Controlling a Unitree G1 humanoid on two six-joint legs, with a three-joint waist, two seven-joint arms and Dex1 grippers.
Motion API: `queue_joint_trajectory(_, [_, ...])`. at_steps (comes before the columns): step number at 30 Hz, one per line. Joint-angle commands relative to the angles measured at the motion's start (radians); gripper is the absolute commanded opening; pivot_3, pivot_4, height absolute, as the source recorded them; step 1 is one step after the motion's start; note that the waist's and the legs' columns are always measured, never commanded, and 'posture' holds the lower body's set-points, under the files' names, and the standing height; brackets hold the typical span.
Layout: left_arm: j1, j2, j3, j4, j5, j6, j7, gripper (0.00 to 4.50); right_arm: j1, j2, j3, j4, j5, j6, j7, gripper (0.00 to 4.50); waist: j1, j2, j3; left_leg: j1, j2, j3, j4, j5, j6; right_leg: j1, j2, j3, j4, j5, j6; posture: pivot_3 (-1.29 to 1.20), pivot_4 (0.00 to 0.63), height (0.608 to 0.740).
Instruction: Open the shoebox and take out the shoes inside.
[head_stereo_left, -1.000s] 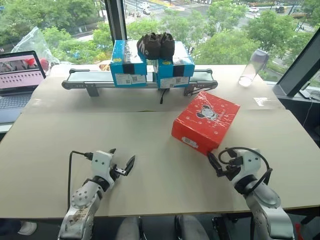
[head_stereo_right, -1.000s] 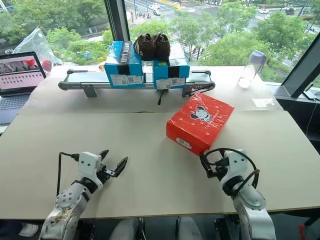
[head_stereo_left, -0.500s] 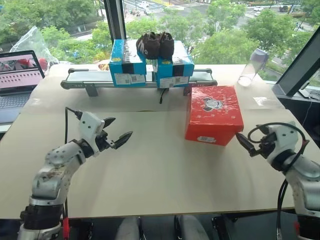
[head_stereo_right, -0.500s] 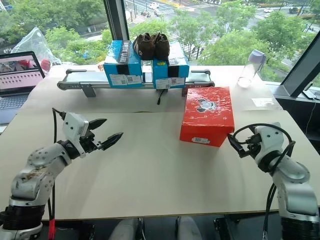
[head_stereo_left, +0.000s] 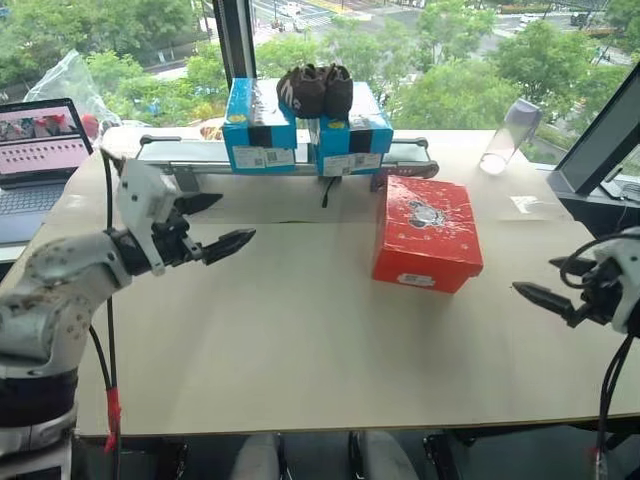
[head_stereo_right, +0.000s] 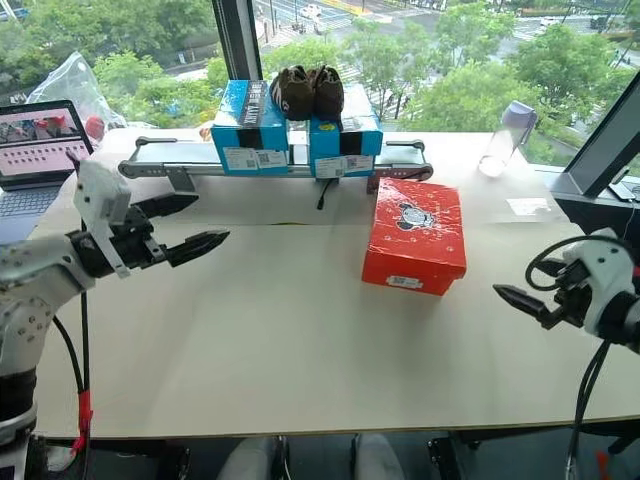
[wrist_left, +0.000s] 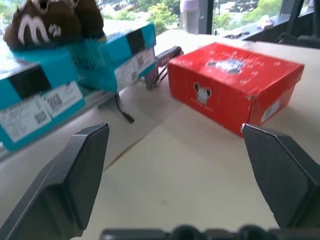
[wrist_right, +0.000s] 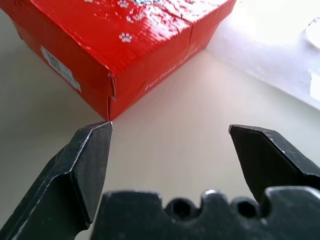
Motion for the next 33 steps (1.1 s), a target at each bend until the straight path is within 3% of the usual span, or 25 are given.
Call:
queue_joint_trajectory(1, [-0.068, -0.013, 0.012, -0.007, -0.015, 0.009, 0.046, 4.50, -0.056, -0.001, -0.025, 0.004, 0.003, -0.029, -0.020, 4.43, 0.000, 0.000, 0.000, 0.000, 0.000, 0.000, 0.000, 0.000, 0.000, 0.000, 0.000, 0.000, 0.000, 0.000, 0.000, 0.00, 0.150, 0.740])
queue_joint_trajectory(5, [-0.090, -0.058, 0.004, -0.003, -0.006, -0.003, 0.102, 4.50, -0.091, 0.033, -0.008, 0.010, -0.017, -0.040, -0.066, 4.43, 0.000, 0.000, 0.000, -0.001, -0.001, 0.000, 0.000, 0.000, 0.000, 0.000, 0.000, 0.001, -0.001, 0.003, 0.007, 0.00, 0.150, 0.740])
queue_joint_trajectory(9, [-0.043, -0.094, -0.081, 0.020, 0.123, -0.080, 0.153, 4.50, -0.106, 0.066, 0.014, 0.021, -0.074, -0.080, -0.133, 4.43, 0.001, 0.000, 0.000, -0.002, -0.001, 0.000, 0.000, 0.000, 0.000, 0.000, 0.000, 0.001, -0.001, 0.003, 0.007, 0.00, 0.150, 0.740])
queue_joint_trajectory(14, [-0.076, -0.245, -0.246, 0.127, 0.333, -0.150, 0.327, 4.50, -0.126, 0.113, 0.068, 0.039, -0.228, -0.100, -0.333, 4.43, 0.011, 0.000, 0.000, -0.002, -0.003, 0.000, 0.002, 0.000, 0.001, 0.001, -0.001, 0.001, 0.000, 0.004, 0.007, 0.00, 0.150, 0.740])
queue_joint_trajectory(18, [-0.110, -0.359, -0.310, 0.202, 0.401, -0.203, 0.363, 4.50, -0.105, 0.202, 0.032, -0.030, -0.213, -0.068, -0.423, 4.43, 0.020, -0.001, 0.000, -0.003, -0.003, -0.001, 0.006, 0.001, 0.001, 0.001, -0.001, 0.002, 0.000, 0.004, 0.006, 0.00, 0.150, 0.740])
queue_joint_trajectory(26, [-0.086, -0.307, -0.213, 0.185, 0.329, -0.169, 0.249, 4.50, -0.022, 0.193, -0.035, -0.135, -0.143, 0.000, -0.358, 4.43, 0.012, 0.000, 0.000, -0.004, -0.003, -0.001, 0.005, 0.000, 0.001, 0.000, 0.000, 0.003, 0.000, 0.007, 0.010, 0.00, 0.150, 0.740])
queue_joint_trajectory(29, [-0.063, -0.261, -0.165, 0.162, 0.249, -0.137, 0.155, 3.76, 0.026, 0.150, -0.050, -0.177, -0.100, 0.036, -0.271, 3.72, 0.010, 0.000, 0.000, -0.003, -0.002, -0.001, 0.005, 0.001, 0.001, 0.000, 0.000, 0.003, 0.000, 0.007, 0.010, 0.00, 0.150, 0.740])
queue_joint_trajectory(33, [-0.041, -0.209, -0.165, 0.149, 0.203, -0.104, 0.063, 2.33, 0.063, 0.102, -0.079, -0.205, -0.061, 0.056, -0.197, 2.37, 0.011, 0.000, 0.000, -0.003, -0.003, -0.001, 0.006, 0.001, 0.001, 0.001, -0.001, 0.003, 0.000, 0.004, 0.005, 0.00, 0.150, 0.740])
